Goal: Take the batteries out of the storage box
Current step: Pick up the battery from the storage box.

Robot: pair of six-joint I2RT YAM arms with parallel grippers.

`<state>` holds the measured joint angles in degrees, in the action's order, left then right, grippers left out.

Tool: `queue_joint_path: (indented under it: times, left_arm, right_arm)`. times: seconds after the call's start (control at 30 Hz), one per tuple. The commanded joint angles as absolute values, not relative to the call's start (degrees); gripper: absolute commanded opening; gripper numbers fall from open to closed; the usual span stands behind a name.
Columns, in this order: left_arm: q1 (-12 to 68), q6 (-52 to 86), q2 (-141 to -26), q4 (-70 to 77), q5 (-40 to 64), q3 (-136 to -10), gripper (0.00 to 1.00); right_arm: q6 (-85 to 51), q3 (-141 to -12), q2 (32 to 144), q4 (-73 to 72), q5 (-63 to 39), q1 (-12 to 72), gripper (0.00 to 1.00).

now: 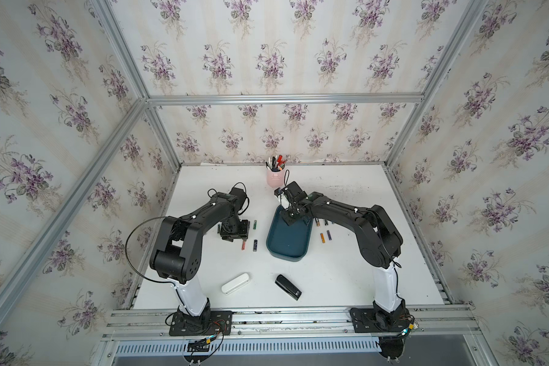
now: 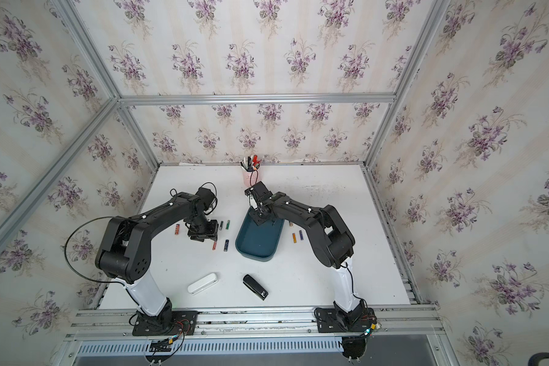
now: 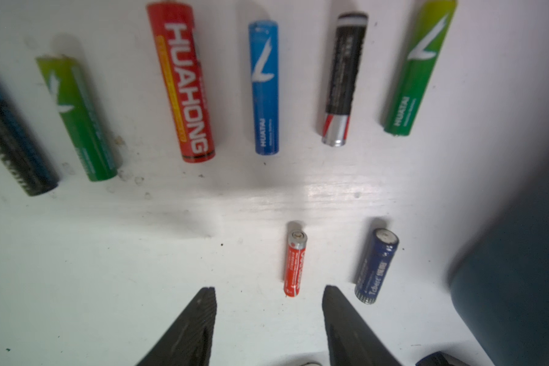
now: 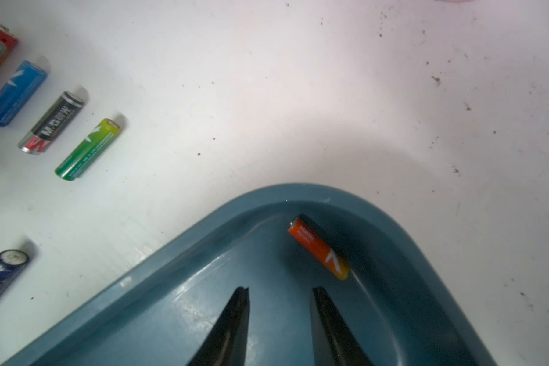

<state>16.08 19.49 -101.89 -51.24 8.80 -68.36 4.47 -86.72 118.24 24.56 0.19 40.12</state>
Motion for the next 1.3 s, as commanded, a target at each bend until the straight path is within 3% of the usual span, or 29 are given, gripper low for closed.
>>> queue_joint_path:
  times: [0.0,0.4,1.27]
  left_arm:
    - [16.17,18.92,-102.29,-51.06,9.83,-68.94,0.59]
    - [16.59,18.8,-103.07,-50.49,10.36,-68.6,0.58]
    - [17.4,18.81,-104.85,-50.42,10.32,-69.86,0.58]
  right_arm:
    - [5.13,-87.49,118.78,24.02,1.8,39.99,0.41]
    - [6.83,-88.32,120.28,22.31,2.89,39.91,0.47]
    - [7.75,-91.84,126.08,23.48,0.25,36.52,0.48]
